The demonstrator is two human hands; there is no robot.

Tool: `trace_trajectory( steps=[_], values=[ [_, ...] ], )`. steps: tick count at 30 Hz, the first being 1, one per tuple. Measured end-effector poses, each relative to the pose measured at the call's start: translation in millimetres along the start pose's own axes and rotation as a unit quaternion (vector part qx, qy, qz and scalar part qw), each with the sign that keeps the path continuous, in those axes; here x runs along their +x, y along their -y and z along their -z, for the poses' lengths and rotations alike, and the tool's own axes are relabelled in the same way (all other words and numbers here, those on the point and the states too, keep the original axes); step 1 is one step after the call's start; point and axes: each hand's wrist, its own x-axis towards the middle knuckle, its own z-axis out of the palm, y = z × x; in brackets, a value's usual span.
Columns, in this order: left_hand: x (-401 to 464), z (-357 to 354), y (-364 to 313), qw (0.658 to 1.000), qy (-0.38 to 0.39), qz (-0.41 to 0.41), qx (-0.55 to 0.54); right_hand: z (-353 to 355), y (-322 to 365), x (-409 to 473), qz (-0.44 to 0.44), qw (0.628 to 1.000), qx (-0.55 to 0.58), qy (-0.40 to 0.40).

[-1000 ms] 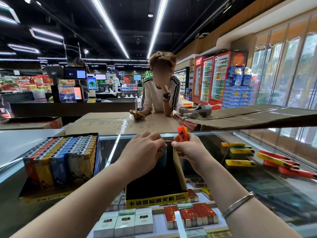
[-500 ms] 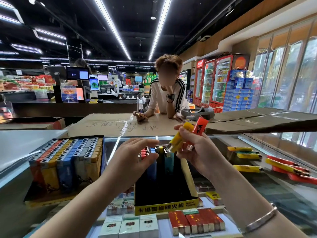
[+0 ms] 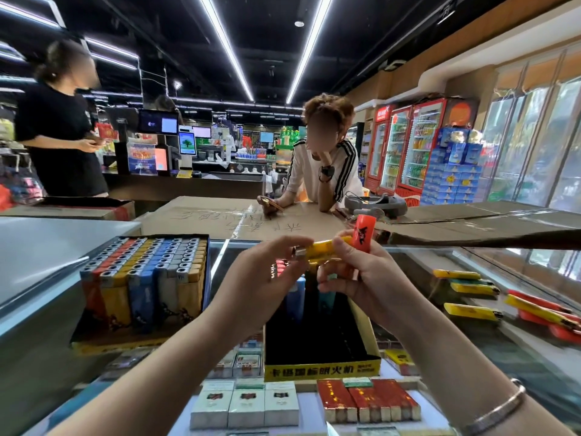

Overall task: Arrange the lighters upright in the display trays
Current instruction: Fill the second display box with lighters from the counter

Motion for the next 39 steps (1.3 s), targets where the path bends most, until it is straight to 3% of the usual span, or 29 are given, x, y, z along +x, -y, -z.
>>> trace_trajectory(
  steps=[6, 11, 13, 16, 18, 23, 31, 39],
  values=[
    [1.8, 5.9, -2.1, 0.993, 0.008, 0.042, -0.111, 6.7, 1.1, 0.3, -0.014, 0.996, -0.093, -0.001],
    [3.5, 9.9, -7.5, 0.997, 0.007, -0.018, -0.070, 10.8, 2.1, 1.0, -0.051, 0.994, -0.097, -0.006],
    [5.0, 11.7, -8.2, 0.999, -0.019, -0.019, -0.037, 9.4, 1.4, 2.6, -0.005, 0.989, -0.135, -0.062],
    [11.3, 14.9, -7.6, 0.997, -0.059, -0.029, 0.043, 16.3, -1.2, 7.0, 0.070, 0.941, -0.266, -0.195],
    [16.3, 15.8, -7.7, 0.996, -0.053, -0.019, 0.069, 22.6, -3.7, 9.5, 0.046, 0.926, -0.304, -0.219],
    [28.7, 13.0, -10.6, 0.996, -0.024, 0.017, 0.081, 22.7, -15.0, 12.6, -0.054, 0.923, -0.342, -0.165],
    [50.0, 5.9, -16.6, 0.985, 0.023, -0.019, 0.172, 22.3, -11.5, 10.5, -0.064, 0.920, -0.362, -0.137],
    [52.8, -10.3, -10.9, 0.956, 0.166, -0.003, 0.242, 22.4, -9.2, 8.2, -0.072, 0.923, -0.357, -0.122]
  ],
)
